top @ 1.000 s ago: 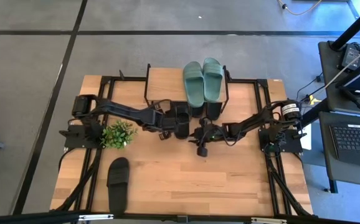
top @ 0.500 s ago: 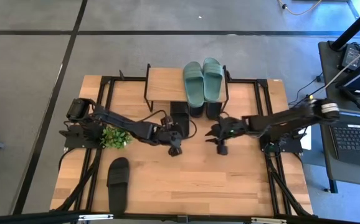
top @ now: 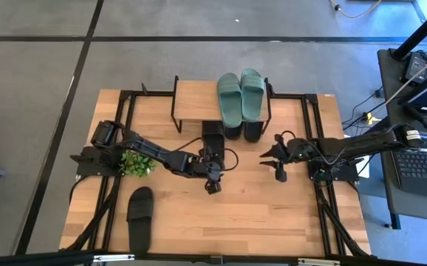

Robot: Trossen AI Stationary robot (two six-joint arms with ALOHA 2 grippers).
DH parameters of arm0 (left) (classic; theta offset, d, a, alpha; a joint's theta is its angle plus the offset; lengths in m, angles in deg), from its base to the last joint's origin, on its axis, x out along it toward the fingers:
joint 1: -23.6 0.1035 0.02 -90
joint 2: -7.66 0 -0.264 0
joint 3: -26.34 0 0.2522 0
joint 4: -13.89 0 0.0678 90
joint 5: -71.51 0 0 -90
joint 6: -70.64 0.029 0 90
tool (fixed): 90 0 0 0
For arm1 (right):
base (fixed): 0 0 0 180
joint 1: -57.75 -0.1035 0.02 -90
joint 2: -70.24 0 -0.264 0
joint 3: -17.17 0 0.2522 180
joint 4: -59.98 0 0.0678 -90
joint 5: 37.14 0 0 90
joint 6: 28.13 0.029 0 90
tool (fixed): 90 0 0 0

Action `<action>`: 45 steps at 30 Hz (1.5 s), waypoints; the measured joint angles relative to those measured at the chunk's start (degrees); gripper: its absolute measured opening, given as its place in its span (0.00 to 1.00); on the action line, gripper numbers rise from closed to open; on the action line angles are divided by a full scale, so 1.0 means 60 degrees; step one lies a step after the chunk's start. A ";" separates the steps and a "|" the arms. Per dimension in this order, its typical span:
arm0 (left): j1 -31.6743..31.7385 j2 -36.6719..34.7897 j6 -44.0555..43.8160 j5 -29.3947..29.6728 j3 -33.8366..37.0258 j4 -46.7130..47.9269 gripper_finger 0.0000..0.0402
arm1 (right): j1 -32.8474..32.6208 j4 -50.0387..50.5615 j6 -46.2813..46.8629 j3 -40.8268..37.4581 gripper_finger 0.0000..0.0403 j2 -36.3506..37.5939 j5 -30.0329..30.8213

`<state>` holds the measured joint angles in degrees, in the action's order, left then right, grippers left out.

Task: Pick and place slides into the shelf
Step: Put the black slide under the shelf

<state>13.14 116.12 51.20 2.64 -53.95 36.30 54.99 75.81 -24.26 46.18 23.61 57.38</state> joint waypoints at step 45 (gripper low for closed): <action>-0.0091 0.0514 -0.0412 -0.0373 0.0007 0.0336 0.39 | 0.0120 -0.0137 0.0023 -0.0575 0.30 0.0518 0.0586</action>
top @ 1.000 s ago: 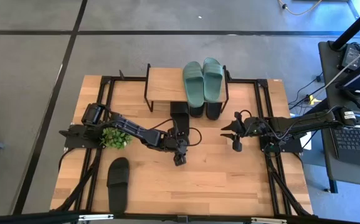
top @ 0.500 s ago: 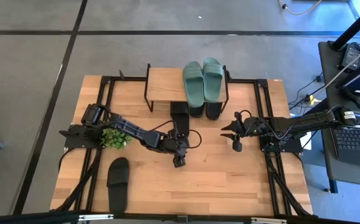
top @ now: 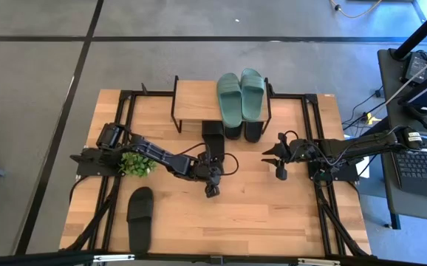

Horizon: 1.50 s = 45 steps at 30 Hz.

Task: Pick and place slides into the shelf
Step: Put the black slide under the shelf

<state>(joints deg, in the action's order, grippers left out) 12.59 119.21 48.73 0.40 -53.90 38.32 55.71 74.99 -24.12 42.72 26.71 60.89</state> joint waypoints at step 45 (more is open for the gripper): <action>0.2859 -0.0007 0.2011 0.0668 0.0000 0.0675 0.15 | 0.0000 0.0066 -0.0237 0.0000 0.30 -0.0001 -0.0004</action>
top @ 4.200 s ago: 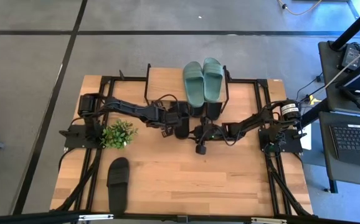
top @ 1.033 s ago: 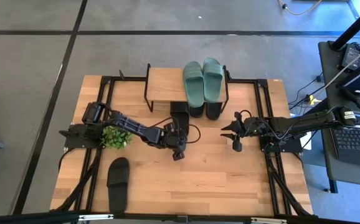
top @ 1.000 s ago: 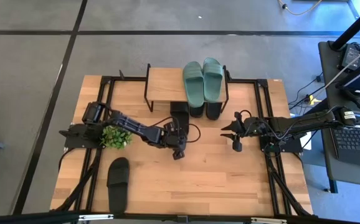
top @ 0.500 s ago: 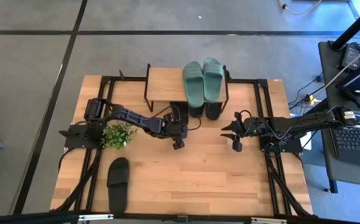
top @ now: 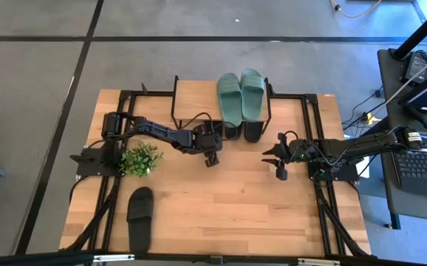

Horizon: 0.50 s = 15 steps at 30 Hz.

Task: Pick and place slides into the shelf
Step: Put the black slide under the shelf

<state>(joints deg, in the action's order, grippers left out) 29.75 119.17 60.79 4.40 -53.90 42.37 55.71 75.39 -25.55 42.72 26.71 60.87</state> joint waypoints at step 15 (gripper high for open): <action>-0.0343 -0.0144 0.0492 -0.0163 -0.0007 0.0117 0.15 | 0.0000 0.0000 -0.0003 0.0000 0.30 -0.0003 0.0003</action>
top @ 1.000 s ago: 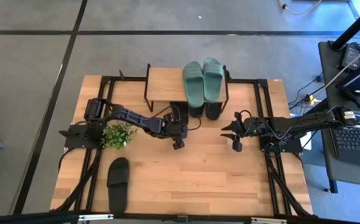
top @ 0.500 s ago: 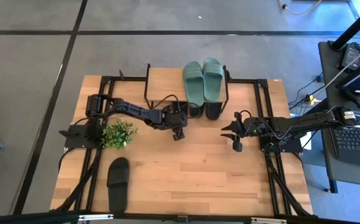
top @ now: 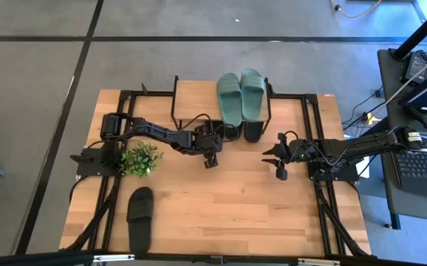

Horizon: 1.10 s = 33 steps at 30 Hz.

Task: Pick and place slides into the shelf
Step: Put the black slide under the shelf

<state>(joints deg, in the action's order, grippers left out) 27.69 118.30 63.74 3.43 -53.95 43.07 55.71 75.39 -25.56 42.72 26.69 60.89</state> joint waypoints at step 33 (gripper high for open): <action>-0.4699 -0.3233 -0.2597 -0.2279 0.0004 0.1765 0.15 | -0.0003 0.0135 0.0022 0.0000 0.30 0.0000 -0.0003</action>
<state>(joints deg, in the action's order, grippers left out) -0.50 98.91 48.16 -10.24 -53.92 53.66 55.69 76.20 -25.43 42.72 26.69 60.87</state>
